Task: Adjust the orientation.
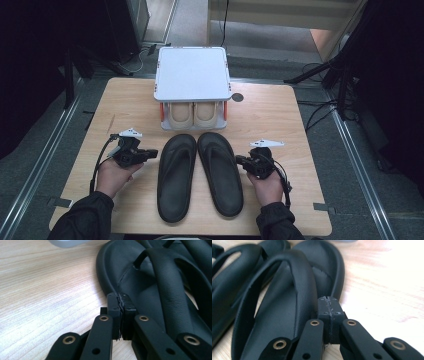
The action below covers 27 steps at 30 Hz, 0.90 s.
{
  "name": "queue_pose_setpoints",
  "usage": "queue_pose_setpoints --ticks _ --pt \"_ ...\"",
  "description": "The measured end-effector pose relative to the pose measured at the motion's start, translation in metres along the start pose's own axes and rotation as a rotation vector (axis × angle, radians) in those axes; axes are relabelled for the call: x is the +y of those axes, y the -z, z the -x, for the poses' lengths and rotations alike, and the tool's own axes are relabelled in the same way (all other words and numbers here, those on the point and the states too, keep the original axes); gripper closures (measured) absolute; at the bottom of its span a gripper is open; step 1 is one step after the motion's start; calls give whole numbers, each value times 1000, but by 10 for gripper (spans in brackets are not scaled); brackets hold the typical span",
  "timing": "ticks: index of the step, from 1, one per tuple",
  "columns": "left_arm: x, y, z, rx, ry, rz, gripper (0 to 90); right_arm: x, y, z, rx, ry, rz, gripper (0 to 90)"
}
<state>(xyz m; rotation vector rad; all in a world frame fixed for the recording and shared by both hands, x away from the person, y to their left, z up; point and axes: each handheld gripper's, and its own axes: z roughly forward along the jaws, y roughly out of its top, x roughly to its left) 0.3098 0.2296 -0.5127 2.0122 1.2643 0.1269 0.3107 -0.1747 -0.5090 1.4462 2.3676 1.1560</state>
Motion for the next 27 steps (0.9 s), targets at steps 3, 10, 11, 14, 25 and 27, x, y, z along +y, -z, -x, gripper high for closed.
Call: queue_pose_setpoints --ticks 3,10,11,14,25,27 --pt "-2 -5 1 7 -8 -42 886 0 -6 -1 -3 4 -23 900" --pt "-3 -14 10 16 -50 -88 883 1 -7 -1 -4 13 -21 900" --pt "-3 -14 10 16 -50 -88 882 1 -7 -1 -4 13 -21 900" --pt "-4 -13 11 8 -50 -89 883 0 -7 0 -5 16 -18 900" --pt "-7 -16 25 -42 -73 -99 875 0 -8 -1 -3 16 -16 900" --pt "-7 -16 26 -56 -73 -98 873 0 -8 -1 1 12 -16 900"
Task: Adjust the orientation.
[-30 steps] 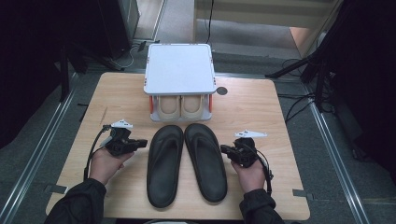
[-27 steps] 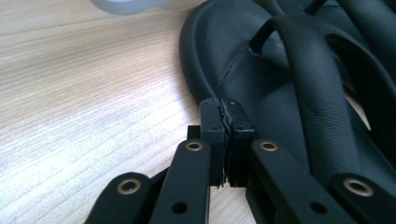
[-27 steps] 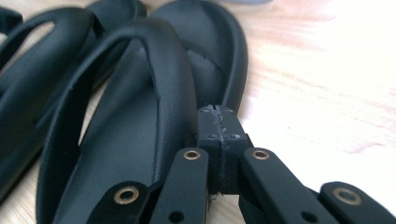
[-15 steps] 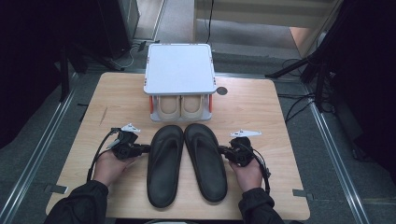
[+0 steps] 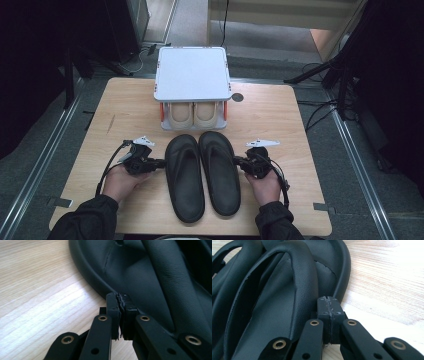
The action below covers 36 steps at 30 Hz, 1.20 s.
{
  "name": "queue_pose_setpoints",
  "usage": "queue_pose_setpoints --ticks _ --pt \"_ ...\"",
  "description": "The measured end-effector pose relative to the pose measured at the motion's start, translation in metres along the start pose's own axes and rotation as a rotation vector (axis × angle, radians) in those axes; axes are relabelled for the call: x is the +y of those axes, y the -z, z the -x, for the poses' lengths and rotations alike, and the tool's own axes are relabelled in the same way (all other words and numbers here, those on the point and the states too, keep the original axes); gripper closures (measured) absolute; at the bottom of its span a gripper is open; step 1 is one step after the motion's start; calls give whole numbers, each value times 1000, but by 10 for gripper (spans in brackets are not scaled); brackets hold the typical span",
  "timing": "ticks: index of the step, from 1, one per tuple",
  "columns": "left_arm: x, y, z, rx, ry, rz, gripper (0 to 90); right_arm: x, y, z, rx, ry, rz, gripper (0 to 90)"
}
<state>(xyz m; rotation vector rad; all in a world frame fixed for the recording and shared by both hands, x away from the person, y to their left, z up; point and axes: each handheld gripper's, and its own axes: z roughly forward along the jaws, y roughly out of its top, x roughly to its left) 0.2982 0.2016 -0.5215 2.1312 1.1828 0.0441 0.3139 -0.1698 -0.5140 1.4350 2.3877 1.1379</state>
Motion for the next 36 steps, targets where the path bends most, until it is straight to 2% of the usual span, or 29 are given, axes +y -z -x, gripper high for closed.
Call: queue_pose_setpoints --ticks 2,5,9,11,13,14,15,21,27,28,30,36 --pt "-1 -1 2 -17 -2 0 866 0 0 1 5 -7 -2 900" --pt "0 -1 3 -15 -2 -2 859 0 0 2 10 -11 0 900" --pt "0 0 2 -24 5 12 792 1 1 1 -2 -5 8 866" --pt "1 1 2 -4 -3 24 789 1 3 1 -5 0 30 857" --pt "2 4 0 1 -3 43 753 4 10 -1 -3 -1 82 816" --pt "3 5 -1 3 2 50 753 4 10 -1 -3 -1 82 816" --pt "3 6 -2 5 3 54 719 4 14 -3 2 3 115 783" --pt "4 11 1 -1 -5 76 616 6 22 -13 9 2 170 721" --pt "4 15 2 -3 -2 88 554 6 24 -25 28 23 181 649" --pt "4 17 2 -11 -1 99 539 5 25 -29 44 22 184 628" --pt "4 18 3 -11 -1 103 538 5 24 -34 49 11 181 614" --pt "4 20 5 -10 -17 100 502 2 21 -46 61 19 176 591"
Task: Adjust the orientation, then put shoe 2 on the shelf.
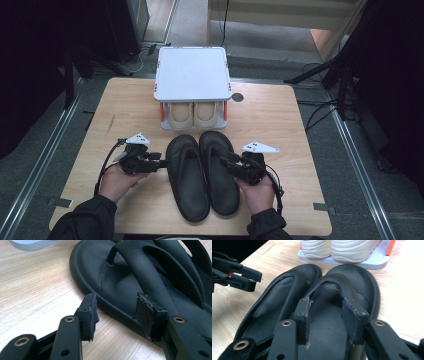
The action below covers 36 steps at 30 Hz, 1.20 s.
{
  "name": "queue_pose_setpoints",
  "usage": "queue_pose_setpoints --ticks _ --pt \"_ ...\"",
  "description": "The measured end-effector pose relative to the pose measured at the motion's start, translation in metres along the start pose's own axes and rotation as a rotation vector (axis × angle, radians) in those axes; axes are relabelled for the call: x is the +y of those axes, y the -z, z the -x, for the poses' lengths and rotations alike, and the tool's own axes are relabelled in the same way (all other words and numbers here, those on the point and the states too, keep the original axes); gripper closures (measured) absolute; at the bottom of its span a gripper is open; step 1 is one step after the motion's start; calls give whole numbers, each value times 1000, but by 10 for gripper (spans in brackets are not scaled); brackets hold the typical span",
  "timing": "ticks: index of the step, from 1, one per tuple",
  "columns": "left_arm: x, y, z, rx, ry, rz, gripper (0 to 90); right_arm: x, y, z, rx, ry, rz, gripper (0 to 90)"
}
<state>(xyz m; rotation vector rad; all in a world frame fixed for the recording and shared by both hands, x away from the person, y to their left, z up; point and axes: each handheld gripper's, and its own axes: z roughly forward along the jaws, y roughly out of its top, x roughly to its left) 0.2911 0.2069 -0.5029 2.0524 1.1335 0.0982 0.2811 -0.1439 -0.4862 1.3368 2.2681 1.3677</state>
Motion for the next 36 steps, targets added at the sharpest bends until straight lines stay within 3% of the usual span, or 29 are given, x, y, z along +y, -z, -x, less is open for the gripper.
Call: queue_pose_setpoints --ticks 13,15,21,29,36 --pt "0 5 -4 11 10 25 460 -6 -16 -20 16 10 -29 541" --pt "0 5 -4 11 8 24 455 -7 -17 -23 2 34 -32 537" --pt "0 5 -4 12 5 20 452 -7 -20 -28 5 29 -25 518" --pt "0 4 -4 12 7 23 451 -7 -32 -36 21 -23 -23 442" --pt "1 4 -5 8 12 21 439 -10 -44 -42 7 -14 -48 397"
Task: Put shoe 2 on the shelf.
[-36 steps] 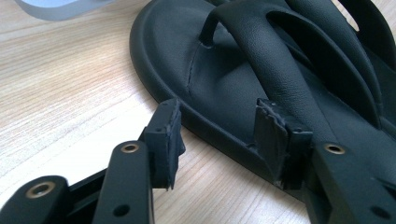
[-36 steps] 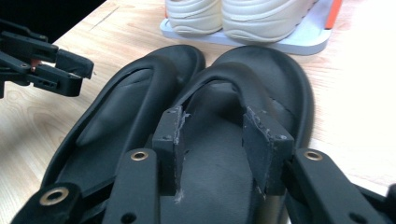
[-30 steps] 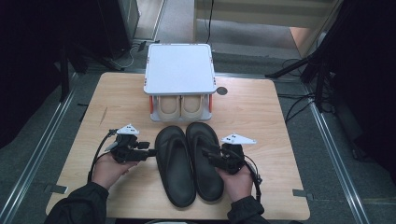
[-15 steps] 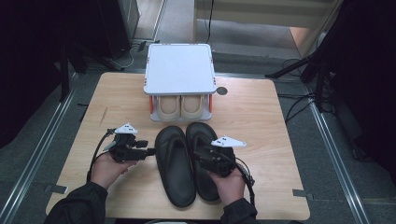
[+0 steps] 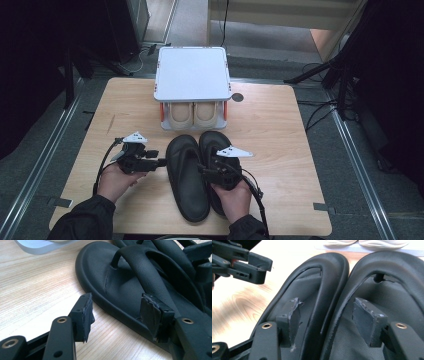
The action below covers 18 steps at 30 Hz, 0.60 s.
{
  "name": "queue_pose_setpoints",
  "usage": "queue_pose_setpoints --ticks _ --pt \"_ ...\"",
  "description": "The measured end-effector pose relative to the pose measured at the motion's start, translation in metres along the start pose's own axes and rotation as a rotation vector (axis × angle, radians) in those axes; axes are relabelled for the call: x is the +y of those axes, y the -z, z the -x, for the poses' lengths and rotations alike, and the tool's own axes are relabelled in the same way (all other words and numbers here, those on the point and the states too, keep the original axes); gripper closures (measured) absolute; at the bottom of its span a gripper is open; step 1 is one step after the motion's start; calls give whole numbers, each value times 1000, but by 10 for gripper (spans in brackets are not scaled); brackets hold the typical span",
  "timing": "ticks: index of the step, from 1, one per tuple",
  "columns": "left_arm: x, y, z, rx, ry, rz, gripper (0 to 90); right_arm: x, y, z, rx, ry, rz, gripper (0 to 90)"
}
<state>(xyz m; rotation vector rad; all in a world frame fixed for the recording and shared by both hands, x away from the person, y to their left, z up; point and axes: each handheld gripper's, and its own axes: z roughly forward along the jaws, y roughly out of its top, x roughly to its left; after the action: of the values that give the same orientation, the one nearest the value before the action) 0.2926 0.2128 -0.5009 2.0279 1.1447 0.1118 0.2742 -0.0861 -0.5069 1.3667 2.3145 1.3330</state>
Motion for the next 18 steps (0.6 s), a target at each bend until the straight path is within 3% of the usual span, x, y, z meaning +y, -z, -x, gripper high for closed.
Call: queue_pose_setpoints --ticks 14,18 --pt "0 0 0 -2 0 4 438 -7 -21 -7 -38 -9 -40 428" --pt "0 0 0 -1 -1 5 438 -9 -22 -11 -80 15 -30 486"
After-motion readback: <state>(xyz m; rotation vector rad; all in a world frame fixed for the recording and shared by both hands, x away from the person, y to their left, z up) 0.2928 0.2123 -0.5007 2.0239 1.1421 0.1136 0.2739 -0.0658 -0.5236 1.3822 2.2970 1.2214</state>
